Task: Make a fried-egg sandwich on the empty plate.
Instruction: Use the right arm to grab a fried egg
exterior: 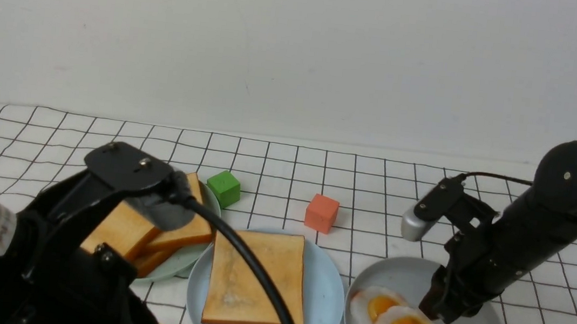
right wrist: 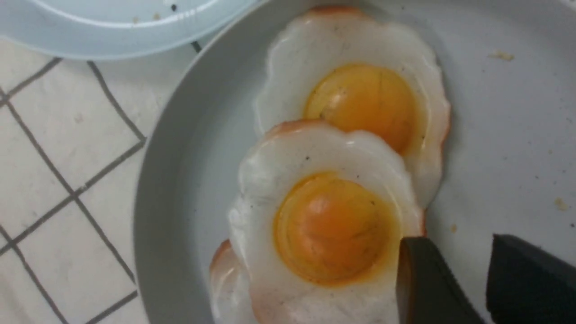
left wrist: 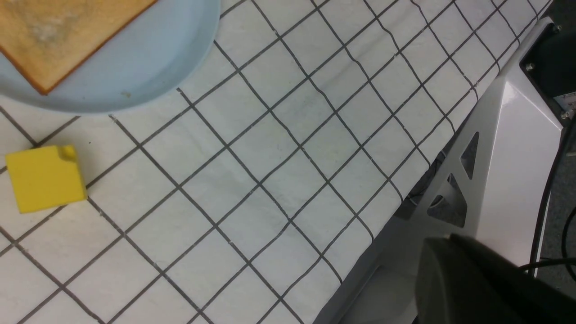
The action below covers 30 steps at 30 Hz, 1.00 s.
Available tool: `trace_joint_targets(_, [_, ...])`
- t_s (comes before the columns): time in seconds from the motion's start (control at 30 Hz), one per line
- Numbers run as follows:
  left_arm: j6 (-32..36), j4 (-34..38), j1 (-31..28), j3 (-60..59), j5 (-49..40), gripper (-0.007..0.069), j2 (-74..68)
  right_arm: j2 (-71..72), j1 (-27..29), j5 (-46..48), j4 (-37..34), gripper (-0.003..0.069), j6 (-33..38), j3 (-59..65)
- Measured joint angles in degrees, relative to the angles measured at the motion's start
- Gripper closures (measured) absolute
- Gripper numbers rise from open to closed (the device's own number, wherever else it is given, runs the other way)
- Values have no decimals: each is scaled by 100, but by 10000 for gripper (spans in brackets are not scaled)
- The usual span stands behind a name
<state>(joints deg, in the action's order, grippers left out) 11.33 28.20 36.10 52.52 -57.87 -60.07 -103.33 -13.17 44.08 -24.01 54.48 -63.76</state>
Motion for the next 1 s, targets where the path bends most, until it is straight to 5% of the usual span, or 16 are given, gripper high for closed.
trace_joint_targets(0.7, [0, -48, 0, 0, 0, 608, 0, -432, 2, -86, -242, 434, 93, -6])
trace_joint_targets(1.0, [0, -229, 0, 0, 0, 599, 0, -578, 14, 105, -375, 625, 93, -87])
